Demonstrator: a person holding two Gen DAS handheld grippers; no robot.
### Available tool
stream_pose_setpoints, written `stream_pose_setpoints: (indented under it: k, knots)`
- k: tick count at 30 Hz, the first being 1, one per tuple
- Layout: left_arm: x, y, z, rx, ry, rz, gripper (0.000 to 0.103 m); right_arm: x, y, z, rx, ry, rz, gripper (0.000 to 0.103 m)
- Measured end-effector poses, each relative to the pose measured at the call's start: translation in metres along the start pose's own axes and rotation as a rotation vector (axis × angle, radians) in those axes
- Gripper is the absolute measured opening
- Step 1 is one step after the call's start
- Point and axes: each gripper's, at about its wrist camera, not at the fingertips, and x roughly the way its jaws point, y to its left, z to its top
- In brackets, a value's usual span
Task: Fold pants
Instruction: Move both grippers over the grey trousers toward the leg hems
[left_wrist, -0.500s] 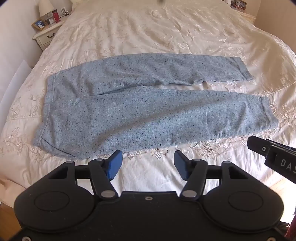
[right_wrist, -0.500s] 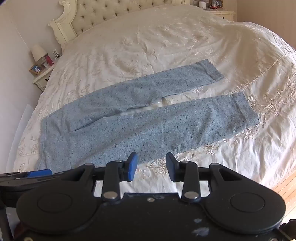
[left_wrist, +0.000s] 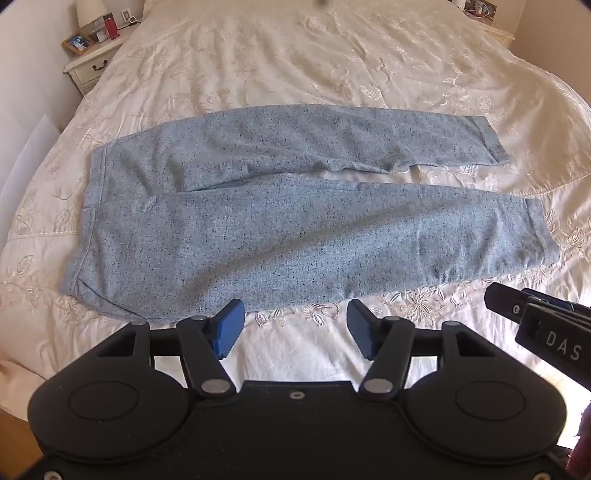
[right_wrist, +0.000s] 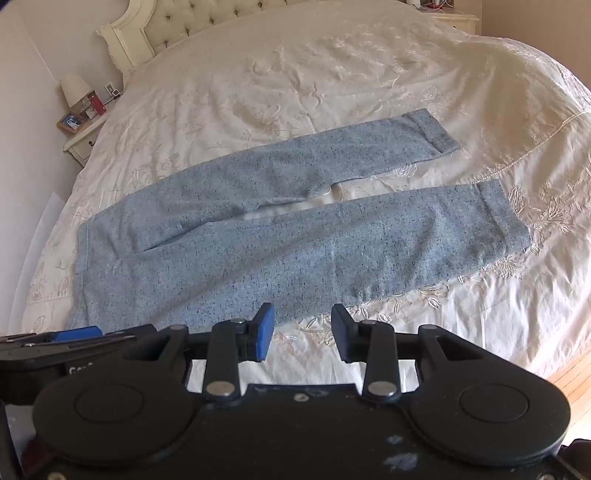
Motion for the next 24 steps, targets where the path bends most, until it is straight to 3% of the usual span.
stream_pose_setpoints:
  k: [24]
  knots:
    - [0.024,0.002,0.009,0.021,0.056,-0.017,0.063,0.018,0.004,0.014,0.030,0.055,-0.027,0.038]
